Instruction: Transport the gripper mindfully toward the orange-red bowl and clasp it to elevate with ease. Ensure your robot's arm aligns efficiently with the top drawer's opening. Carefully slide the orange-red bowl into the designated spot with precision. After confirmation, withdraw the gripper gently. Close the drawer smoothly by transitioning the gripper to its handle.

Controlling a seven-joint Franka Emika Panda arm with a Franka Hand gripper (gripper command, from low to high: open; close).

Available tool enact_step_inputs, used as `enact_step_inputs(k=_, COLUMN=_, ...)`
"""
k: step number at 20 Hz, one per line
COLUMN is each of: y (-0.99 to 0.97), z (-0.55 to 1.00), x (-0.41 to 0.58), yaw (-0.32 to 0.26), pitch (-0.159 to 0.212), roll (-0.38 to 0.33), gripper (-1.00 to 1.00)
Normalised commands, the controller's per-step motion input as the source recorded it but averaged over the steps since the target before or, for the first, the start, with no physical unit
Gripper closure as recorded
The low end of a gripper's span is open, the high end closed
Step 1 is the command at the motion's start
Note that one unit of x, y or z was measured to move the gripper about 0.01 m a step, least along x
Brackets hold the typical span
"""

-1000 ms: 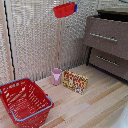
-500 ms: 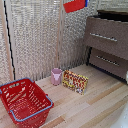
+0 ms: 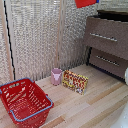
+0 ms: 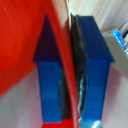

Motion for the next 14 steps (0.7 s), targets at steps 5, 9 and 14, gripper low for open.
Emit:
enact_step_inputs(k=5, y=-0.62, z=0.42, x=0.106, yaw=-0.189, pitch=0.000, roll=0.000, gripper=1.00)
enact_step_inputs(k=9, y=-0.62, z=0.41, x=0.104, yaw=-0.189, pitch=0.006, roll=0.000, gripper=1.00)
enact_step_inputs(k=14, y=-0.63, z=0.31, x=0.048, yaw=-0.194, pitch=0.032, roll=0.000, gripper=1.00)
